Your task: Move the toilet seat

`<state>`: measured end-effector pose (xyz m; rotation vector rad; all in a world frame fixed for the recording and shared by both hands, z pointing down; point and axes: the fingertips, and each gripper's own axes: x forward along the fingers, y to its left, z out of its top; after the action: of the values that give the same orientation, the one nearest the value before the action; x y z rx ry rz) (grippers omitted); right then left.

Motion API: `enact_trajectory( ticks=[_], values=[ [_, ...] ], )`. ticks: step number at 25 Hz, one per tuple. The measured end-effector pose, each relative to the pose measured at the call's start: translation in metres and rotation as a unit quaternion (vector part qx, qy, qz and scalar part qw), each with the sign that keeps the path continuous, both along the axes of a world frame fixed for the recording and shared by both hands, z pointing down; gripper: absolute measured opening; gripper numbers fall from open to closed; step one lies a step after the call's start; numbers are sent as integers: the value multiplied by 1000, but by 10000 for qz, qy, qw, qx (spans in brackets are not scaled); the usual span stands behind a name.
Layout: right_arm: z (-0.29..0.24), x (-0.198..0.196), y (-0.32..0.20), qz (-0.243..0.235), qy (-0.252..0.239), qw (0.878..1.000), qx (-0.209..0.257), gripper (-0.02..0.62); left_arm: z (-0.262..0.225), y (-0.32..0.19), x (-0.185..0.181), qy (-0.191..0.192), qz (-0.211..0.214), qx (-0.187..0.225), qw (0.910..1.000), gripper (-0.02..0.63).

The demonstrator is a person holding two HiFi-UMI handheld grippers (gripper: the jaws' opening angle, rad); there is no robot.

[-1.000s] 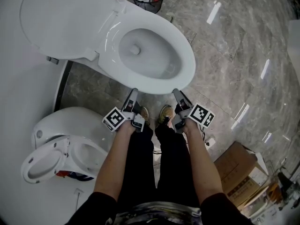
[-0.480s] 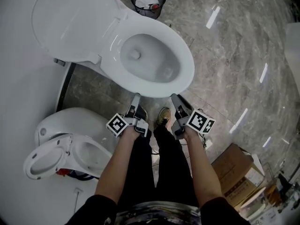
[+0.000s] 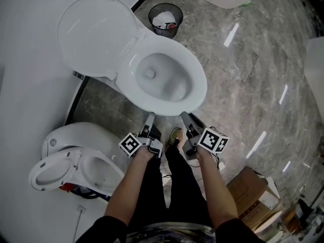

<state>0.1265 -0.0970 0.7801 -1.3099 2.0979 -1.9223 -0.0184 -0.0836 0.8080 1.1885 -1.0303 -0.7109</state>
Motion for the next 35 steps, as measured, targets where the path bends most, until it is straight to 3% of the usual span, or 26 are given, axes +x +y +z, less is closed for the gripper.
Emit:
enact_trajectory(
  ticks=[5,10,19,23,30,35],
  values=[
    [-16,-7,-4,-89,-78,9999,58,112,-21,0,24,156,427,202,9988,138],
    [-37,-17,-11,-257,-123,9994,213,109,-34,-2,17,310,-40,139,9994,132],
    [-73,-35,-24,-598,-148,9972,427,104,-68,-9,8,202,-272,261,9991,132],
    [-87,-45,-30,-643,-152,9965,510,103,-81,-14,0,323,-417,356,9980,131],
    [-111,-69,-54,-558,-59,9965,620,115,-102,-21,-16,467,-280,433,9976,132],
    [-134,-89,-64,-613,113,9952,750,114,-119,-29,-33,657,-510,461,9955,120]
  ],
)
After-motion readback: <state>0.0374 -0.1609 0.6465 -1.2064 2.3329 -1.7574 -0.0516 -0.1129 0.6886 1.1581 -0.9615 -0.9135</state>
